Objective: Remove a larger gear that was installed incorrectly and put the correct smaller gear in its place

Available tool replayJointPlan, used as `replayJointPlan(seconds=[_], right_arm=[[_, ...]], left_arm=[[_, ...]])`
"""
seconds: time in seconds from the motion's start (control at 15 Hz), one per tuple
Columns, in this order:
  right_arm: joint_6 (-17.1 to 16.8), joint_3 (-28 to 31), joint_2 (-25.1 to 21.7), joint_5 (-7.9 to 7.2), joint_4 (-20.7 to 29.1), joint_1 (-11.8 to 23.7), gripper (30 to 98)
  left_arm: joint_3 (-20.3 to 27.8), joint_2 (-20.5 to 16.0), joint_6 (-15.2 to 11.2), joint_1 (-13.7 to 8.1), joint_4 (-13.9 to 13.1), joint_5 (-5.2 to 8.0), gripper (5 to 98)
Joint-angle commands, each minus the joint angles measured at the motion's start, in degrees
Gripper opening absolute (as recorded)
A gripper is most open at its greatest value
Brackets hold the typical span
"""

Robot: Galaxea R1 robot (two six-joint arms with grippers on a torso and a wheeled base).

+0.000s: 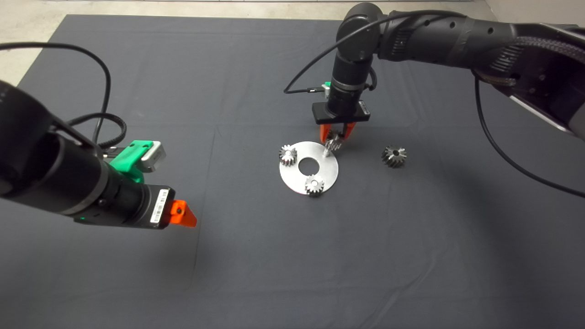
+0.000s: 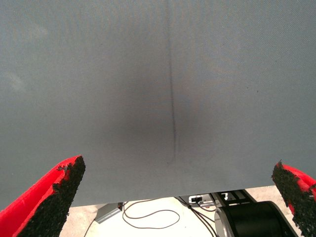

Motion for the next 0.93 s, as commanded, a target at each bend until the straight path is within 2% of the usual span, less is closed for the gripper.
replayJointPlan(seconds=[0.0,0.87], right_arm=[[-0.05,-0.04,0.66,-7.49,-1.19,1.70,39.5],[0.19,-0.75,0.61,-7.49,-0.21,0.99,39.7]], left_arm=[[0.08,0.05,0.05,-0.36,0.44,0.11,97.6],[0.24,0.05,-0.04,-0.36,0.44,0.11,97.6]])
